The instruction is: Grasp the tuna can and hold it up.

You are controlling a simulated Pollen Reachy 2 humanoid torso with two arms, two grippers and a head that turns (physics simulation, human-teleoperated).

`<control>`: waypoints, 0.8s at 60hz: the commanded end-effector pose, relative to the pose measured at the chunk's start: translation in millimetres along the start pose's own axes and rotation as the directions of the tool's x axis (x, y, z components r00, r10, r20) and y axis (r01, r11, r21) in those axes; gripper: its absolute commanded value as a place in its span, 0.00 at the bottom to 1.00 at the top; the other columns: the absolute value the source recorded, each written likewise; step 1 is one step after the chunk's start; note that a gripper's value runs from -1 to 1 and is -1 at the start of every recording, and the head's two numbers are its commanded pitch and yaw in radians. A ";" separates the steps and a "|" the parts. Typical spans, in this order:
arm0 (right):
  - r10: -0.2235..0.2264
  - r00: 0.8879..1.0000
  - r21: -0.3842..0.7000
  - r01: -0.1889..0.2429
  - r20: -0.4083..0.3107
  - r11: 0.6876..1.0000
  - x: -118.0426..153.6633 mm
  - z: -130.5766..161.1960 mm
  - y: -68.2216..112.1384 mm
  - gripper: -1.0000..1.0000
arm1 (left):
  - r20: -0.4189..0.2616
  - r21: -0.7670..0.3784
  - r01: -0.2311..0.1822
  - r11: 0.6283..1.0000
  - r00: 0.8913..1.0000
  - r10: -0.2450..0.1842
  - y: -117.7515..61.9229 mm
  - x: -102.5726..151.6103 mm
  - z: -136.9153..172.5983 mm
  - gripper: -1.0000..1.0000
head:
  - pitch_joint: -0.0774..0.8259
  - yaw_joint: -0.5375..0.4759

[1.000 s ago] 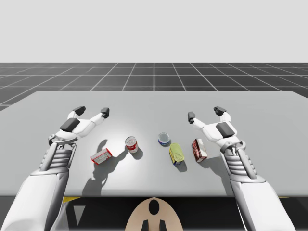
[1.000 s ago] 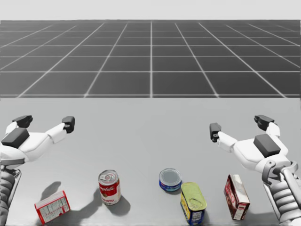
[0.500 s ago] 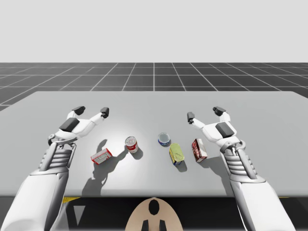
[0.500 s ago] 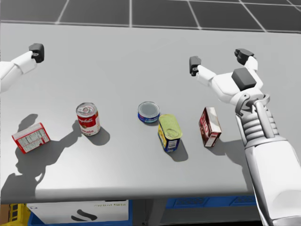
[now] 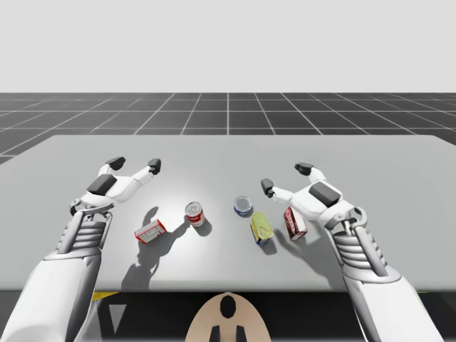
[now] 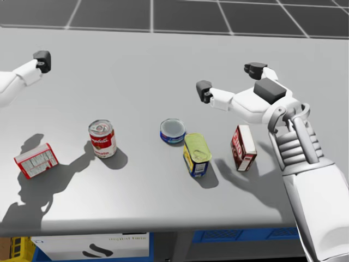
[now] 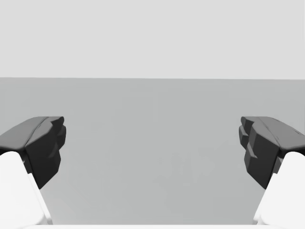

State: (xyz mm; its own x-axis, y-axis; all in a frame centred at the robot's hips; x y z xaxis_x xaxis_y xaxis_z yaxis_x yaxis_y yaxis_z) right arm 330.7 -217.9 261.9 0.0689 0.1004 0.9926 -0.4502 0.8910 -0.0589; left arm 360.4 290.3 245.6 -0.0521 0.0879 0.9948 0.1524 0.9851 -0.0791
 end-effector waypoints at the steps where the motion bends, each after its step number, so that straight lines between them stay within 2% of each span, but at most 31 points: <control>1: 0.000 0.993 0.116 0.014 -0.115 0.993 7.0 -2.9 17.9 0.00 | -0.001 0.000 -0.001 1.000 1.000 0.001 0.3 0.1 0.0 0.00 | 0.82 0.44; 9: 0.011 0.978 0.182 0.027 -0.208 0.983 2.5 -12.0 30.9 0.00 | -0.004 0.000 -0.001 1.000 1.000 0.001 0.6 -0.1 -0.3 0.00 | 0.82 0.45; 10: 0.021 0.973 0.195 0.025 -0.229 0.981 0.3 -15.2 34.2 0.00 | -0.004 0.000 -0.001 1.000 1.000 0.001 0.6 -0.2 -0.4 0.00 | 0.82 0.45; 18: 0.036 0.958 0.234 0.033 -0.284 0.972 -6.4 -25.5 44.5 0.00 | -0.004 -0.001 -0.003 1.000 1.000 0.003 1.0 0.1 -0.4 0.00 | 0.82 0.45; 24: 0.060 0.946 0.257 0.025 -0.319 0.966 -10.3 -33.4 51.0 0.00 | -0.004 -0.002 -0.003 1.000 1.000 0.003 1.0 0.1 -0.5 0.00 | 0.82 0.46; 25: 0.069 0.941 0.268 0.024 -0.332 0.963 -11.6 -36.3 53.4 0.00 | -0.003 -0.003 -0.003 1.000 1.000 0.003 1.0 0.2 -0.5 0.00 | 0.82 0.46; 36: 0.105 0.920 0.299 0.014 -0.377 0.954 -17.3 -48.0 62.9 0.00 | 0.001 -0.007 -0.007 1.000 1.000 0.007 1.2 0.7 -0.5 0.00 | 0.82 0.45; 40: 0.123 0.909 0.300 0.002 -0.399 0.954 -21.7 -52.8 65.0 0.00 | 0.001 -0.009 -0.007 1.000 1.000 0.007 1.3 0.7 -0.4 0.00 | 0.82 0.45; 41: 0.129 0.902 0.299 0.001 -0.412 0.954 -24.1 -55.2 65.1 0.00 | 0.001 -0.009 -0.007 1.000 1.000 0.007 1.3 0.7 -0.5 0.00 | 0.82 0.45; 48: 0.137 0.881 0.297 0.004 -0.453 0.955 -30.5 -61.6 64.9 0.00 | 0.001 -0.010 -0.007 1.000 1.000 0.007 0.9 0.6 -0.3 0.00 | 0.82 0.46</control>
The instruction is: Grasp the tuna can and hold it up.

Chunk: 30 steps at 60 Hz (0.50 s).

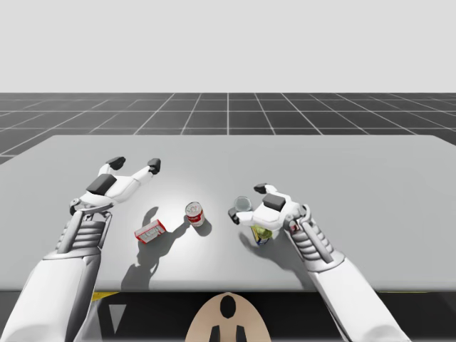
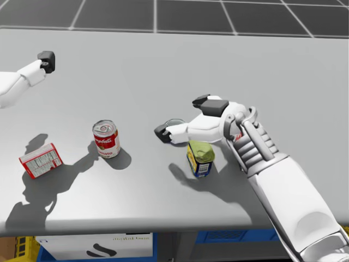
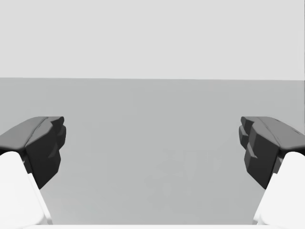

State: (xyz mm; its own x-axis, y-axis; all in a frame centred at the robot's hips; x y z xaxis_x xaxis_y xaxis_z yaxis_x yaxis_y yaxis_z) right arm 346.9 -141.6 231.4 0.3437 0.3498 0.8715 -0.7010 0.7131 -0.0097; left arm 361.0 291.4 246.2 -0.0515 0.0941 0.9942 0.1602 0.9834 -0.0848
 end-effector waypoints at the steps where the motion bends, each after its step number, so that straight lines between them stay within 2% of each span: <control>1: 0.003 0.994 -0.014 -0.005 -0.106 1.000 -4.6 -13.9 -1.3 0.00 | 0.000 -0.002 -0.001 1.000 1.000 0.001 -0.2 0.0 0.2 0.00 | 0.82 0.46; 15: -0.029 0.980 -0.015 0.026 -0.195 1.000 -9.7 -35.3 -9.9 0.00 | 0.001 -0.004 -0.002 1.000 1.000 0.002 -1.1 0.0 0.4 0.00 | 0.83 0.46; 30: -0.012 0.965 -0.020 0.007 -0.262 1.000 -14.0 -54.6 -12.9 0.00 | 0.005 -0.005 -0.007 1.000 1.000 0.007 -1.8 1.5 2.0 0.00 | 0.83 0.47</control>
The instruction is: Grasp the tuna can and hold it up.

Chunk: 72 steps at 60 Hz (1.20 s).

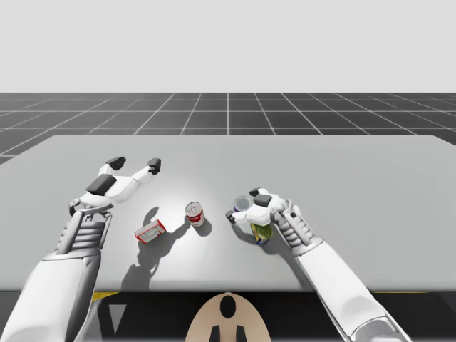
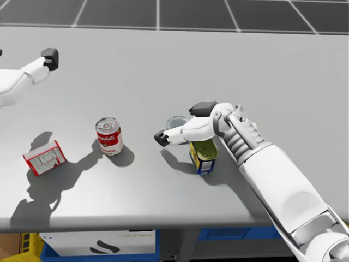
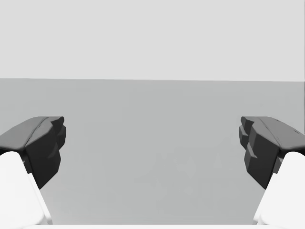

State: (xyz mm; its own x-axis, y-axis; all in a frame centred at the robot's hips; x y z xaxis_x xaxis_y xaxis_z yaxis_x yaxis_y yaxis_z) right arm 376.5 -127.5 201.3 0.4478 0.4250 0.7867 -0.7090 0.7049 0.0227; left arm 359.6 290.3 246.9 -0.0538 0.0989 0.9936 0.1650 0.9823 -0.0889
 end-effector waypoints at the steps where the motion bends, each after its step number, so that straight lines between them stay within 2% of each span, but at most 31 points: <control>1: 0.004 0.993 -0.049 -0.009 -0.114 0.999 -1.1 -13.7 -3.1 0.00 | 0.003 -0.001 -0.003 1.000 1.000 0.003 -0.4 0.9 1.0 0.00 | 0.83 0.47; 18: 0.018 0.985 -0.068 -0.030 -0.172 0.997 -5.2 -26.8 -7.9 0.00 | 0.007 0.001 -0.010 1.000 1.000 0.010 -0.5 2.3 2.4 0.00 | 0.84 0.48; 25: 0.020 0.980 -0.017 -0.024 -0.198 1.000 -10.1 -25.7 -5.2 0.00 | 0.008 0.004 -0.012 1.000 1.000 0.012 -0.1 2.7 2.5 0.00 | 0.83 0.47; 27: 0.021 0.981 -0.018 -0.026 -0.194 1.000 -11.1 -24.8 -4.4 0.05 | 0.008 0.003 -0.012 1.000 1.000 0.012 -0.1 2.7 2.6 0.00 | 0.83 0.47; 28: 0.021 0.981 -0.024 -0.026 -0.194 0.999 -11.7 -23.9 -4.1 0.15 | 0.008 0.003 -0.012 1.000 1.000 0.012 -0.2 2.8 2.6 0.00 | 0.83 0.47; 29: 0.017 0.981 -0.029 -0.023 -0.192 0.999 -12.6 -22.3 -3.0 0.32 | 0.008 0.003 -0.012 1.000 1.000 0.012 -0.2 2.9 2.5 0.00 | 0.83 0.47; 30: 0.015 0.981 -0.025 -0.020 -0.192 0.999 -12.8 -22.0 -2.8 0.39 | 0.008 0.003 -0.011 1.000 1.000 0.011 -0.2 2.9 2.5 0.00 | 0.83 0.47; 31: 0.018 0.981 -0.028 -0.024 -0.195 0.999 -12.9 -21.2 -2.5 0.51 | 0.008 0.003 -0.011 1.000 1.000 0.011 -0.3 2.9 2.5 0.00 | 0.83 0.47; 32: 0.014 0.981 -0.026 -0.020 -0.196 0.999 -13.3 -19.8 -1.9 0.83 | 0.008 0.003 -0.012 1.000 1.000 0.012 -0.4 2.9 2.4 0.00 | 0.83 0.47; 37: 0.018 0.977 -0.015 -0.021 -0.214 1.000 -14.8 -17.0 -0.6 0.99 | 0.007 0.002 -0.011 1.000 1.000 0.011 -0.5 3.0 2.1 0.00 | 0.83 0.47; 45: 0.032 0.971 -0.016 -0.037 -0.238 0.999 -15.4 -16.0 0.6 1.00 | 0.007 0.002 -0.011 1.000 1.000 0.011 -0.8 3.3 2.0 0.00 | 0.83 0.47; 55: 0.040 0.970 -0.018 -0.045 -0.240 0.999 -15.8 -15.3 0.6 1.00 | 0.008 0.003 -0.010 1.000 1.000 0.010 -1.1 3.4 1.8 0.00 | 0.82 0.47; 72: 0.041 0.971 -0.019 -0.047 -0.235 0.999 -18.1 -14.0 -1.2 1.00 | 0.005 0.005 -0.007 1.000 1.000 0.007 -2.1 2.1 1.4 0.00 | 0.59 0.48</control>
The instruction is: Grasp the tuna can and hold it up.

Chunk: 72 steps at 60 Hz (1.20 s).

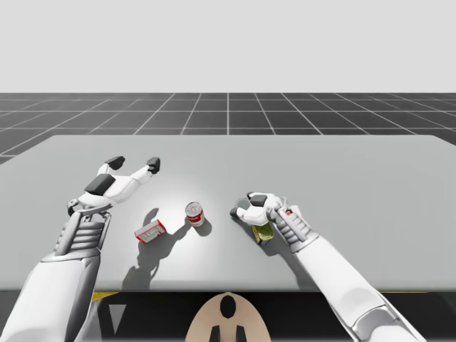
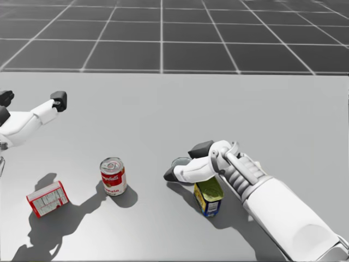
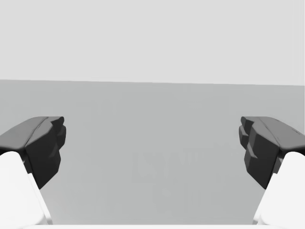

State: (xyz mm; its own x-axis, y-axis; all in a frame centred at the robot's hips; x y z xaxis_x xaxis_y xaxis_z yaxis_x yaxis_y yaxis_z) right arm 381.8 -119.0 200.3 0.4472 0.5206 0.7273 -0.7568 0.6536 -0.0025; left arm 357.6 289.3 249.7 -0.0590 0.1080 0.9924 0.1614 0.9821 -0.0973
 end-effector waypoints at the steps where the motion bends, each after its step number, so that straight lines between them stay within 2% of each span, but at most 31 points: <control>1: -0.029 0.989 -0.057 0.021 -0.144 0.998 -22.9 -7.6 -2.1 1.00 | -0.002 0.002 0.001 1.000 1.000 -0.001 -0.4 -0.7 -0.2 0.00 | 0.58 0.48; 7: -0.025 0.990 -0.053 0.018 -0.141 0.998 -22.7 -7.8 -1.5 1.00 | -0.003 0.002 0.001 1.000 1.000 -0.001 -0.5 -1.1 -0.4 0.00 | 0.52 0.48; 17: -0.021 0.990 -0.053 0.014 -0.138 0.999 -22.6 -7.9 -1.5 1.00 | -0.003 0.003 0.001 1.000 1.000 -0.001 -0.5 -1.4 -0.4 0.00 | 0.46 0.47; 29: -0.015 0.995 -0.068 0.008 -0.094 0.998 -10.5 0.5 -3.5 1.00 | -0.004 0.006 0.000 1.000 1.000 0.000 -0.6 -1.4 -0.7 0.00 | 0.46 0.47; 50: 0.011 1.000 -0.100 -0.009 0.016 0.995 25.9 36.9 -3.2 1.00 | -0.005 0.005 0.001 1.000 1.000 -0.001 -0.5 -1.2 -0.9 0.00 | 0.47 0.46; 64: 0.033 0.993 -0.134 -0.018 0.110 0.991 50.5 67.2 -3.1 1.00 | -0.009 0.007 0.003 1.000 1.000 -0.003 -0.7 -2.2 -1.6 0.00 | 0.46 0.46; 68: 0.046 0.988 -0.152 -0.024 0.148 0.988 59.1 79.4 -3.1 1.00 | -0.009 0.006 0.003 1.000 1.000 -0.003 -0.7 -2.4 -1.8 0.00 | 0.46 0.46; 72: 0.063 0.976 -0.176 -0.027 0.207 0.984 71.0 96.5 -2.9 1.00 | -0.011 0.005 0.004 1.000 1.000 -0.004 -0.6 -2.6 -2.2 0.00 | 0.46 0.45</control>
State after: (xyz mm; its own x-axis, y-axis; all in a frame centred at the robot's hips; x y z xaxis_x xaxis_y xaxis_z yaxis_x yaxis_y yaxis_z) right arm 372.1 -133.8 277.1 0.3331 0.4316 0.8383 -0.7328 0.6780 -0.0579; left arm 359.3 288.2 247.7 -0.0508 0.1037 0.9933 0.1555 0.9833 -0.0947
